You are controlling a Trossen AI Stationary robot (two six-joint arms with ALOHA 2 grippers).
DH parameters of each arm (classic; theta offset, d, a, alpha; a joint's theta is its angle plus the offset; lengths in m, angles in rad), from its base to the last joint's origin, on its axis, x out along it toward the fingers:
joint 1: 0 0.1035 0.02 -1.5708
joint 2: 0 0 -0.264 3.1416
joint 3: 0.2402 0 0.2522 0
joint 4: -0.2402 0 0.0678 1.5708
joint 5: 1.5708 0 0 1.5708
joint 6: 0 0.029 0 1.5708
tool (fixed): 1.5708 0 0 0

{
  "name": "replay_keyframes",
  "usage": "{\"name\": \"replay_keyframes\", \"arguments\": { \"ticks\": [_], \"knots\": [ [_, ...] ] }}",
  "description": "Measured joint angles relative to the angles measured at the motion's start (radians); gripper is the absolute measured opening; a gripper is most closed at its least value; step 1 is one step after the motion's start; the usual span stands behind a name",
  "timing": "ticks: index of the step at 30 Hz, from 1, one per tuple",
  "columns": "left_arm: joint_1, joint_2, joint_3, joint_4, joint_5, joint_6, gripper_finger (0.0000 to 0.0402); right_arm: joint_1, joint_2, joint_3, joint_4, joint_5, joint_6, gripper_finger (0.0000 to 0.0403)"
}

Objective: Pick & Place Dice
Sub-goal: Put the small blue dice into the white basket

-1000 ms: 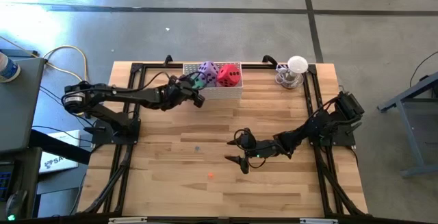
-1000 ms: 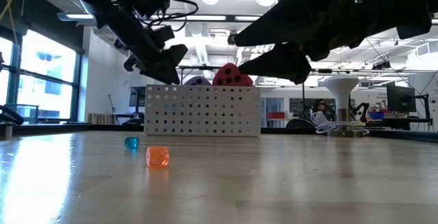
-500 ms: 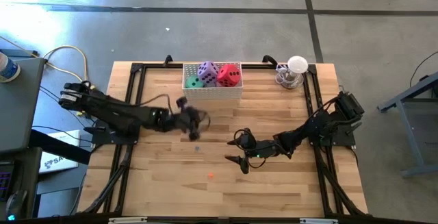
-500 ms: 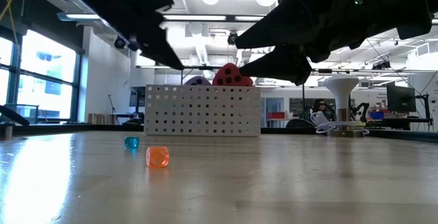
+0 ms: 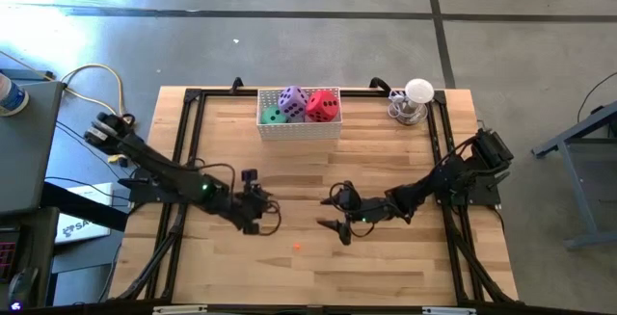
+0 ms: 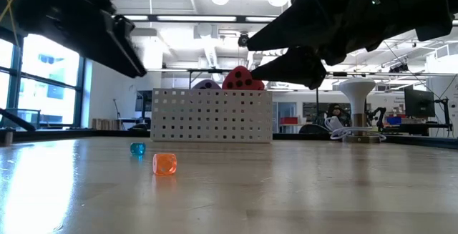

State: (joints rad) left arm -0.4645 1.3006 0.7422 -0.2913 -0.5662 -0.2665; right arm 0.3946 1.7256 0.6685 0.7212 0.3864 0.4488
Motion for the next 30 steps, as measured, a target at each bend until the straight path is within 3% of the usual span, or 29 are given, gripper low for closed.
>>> {"name": "replay_keyframes", "arguments": {
  "ticks": [13, 27, 30],
  "knots": [
    [-0.127, 0.006, -0.072, 0.052, 0.073, -0.105, 0.0137, 0.005, 0.000, 0.000, -0.009, -0.007, 0.000, 0.0300],
    [-0.069, 0.006, -0.347, 0.559, 0.100, -0.075, 0.0137, 0.005, 0.000, 0.000, -0.008, 0.004, 0.000, 0.0300],
    [-0.057, 0.006, -0.375, 0.608, 0.119, -0.076, 0.0137, 0.005, 0.000, 0.000, -0.008, 0.004, 0.000, 0.0300]
  ]
}}
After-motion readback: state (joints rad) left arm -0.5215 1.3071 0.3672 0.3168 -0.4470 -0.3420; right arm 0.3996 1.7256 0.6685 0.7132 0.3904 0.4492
